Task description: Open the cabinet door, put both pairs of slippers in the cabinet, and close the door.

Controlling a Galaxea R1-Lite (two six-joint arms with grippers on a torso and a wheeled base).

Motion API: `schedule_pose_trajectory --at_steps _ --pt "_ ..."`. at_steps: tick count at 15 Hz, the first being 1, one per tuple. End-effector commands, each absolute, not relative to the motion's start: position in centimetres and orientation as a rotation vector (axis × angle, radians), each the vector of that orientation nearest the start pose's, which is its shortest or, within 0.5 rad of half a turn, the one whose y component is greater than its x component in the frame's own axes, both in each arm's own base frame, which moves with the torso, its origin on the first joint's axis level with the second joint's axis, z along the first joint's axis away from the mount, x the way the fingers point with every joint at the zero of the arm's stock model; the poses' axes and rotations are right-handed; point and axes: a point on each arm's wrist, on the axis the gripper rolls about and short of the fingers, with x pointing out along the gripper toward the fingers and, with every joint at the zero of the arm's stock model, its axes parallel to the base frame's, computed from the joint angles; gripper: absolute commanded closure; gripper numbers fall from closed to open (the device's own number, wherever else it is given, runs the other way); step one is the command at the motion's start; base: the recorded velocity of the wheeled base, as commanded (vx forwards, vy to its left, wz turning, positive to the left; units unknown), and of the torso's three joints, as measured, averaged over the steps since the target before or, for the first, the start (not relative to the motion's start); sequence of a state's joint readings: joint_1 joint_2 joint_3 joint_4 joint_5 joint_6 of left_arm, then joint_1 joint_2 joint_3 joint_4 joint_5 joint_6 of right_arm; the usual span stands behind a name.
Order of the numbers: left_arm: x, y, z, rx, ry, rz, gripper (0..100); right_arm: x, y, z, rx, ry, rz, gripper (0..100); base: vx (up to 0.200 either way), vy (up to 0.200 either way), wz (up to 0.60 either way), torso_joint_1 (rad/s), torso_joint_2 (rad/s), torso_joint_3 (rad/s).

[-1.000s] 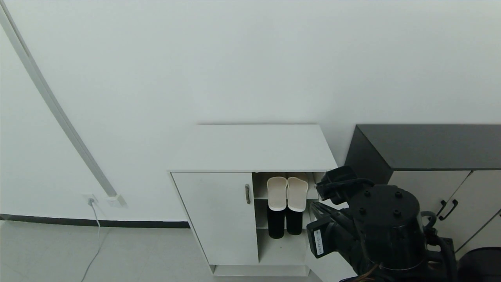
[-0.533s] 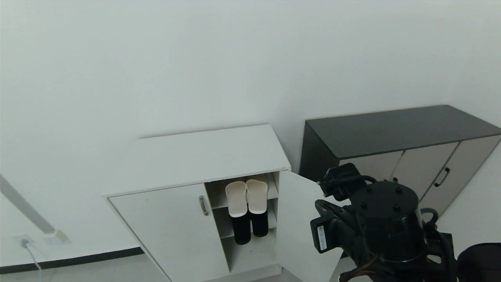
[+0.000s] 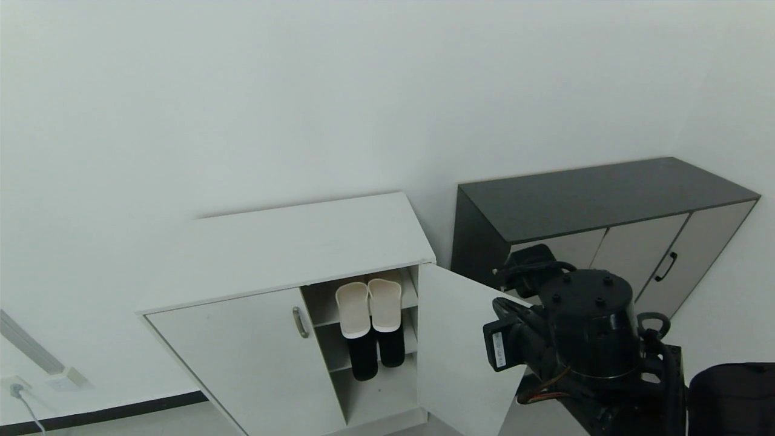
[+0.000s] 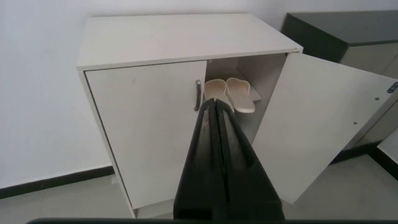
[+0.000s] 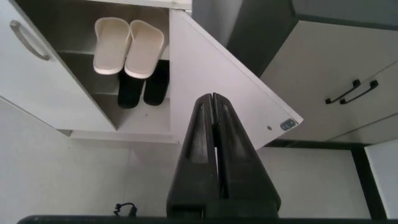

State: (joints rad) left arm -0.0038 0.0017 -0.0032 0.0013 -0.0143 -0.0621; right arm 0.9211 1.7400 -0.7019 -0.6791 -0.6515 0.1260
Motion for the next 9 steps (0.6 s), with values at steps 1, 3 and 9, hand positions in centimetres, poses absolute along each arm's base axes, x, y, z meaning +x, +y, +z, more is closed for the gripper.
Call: schedule_pose_trajectory --at_steps 1,3,9 --pt "-2.29 -0.02 7.62 -0.064 0.001 -0.017 100 19.16 22.78 14.59 -0.138 0.278 0.245 100 0.0 0.0 0.0 0.0 0.0 0.0" --pt "-2.29 -0.02 7.62 -0.064 0.001 -0.017 100 19.22 22.79 14.5 -0.139 0.28 0.245 100 -0.2 0.0 0.0 0.002 0.0 0.005" --pt "-2.29 -0.02 7.62 -0.064 0.001 -0.017 100 19.96 22.54 13.86 -0.152 0.297 0.219 100 -0.133 0.0 0.0 0.001 0.0 0.002"
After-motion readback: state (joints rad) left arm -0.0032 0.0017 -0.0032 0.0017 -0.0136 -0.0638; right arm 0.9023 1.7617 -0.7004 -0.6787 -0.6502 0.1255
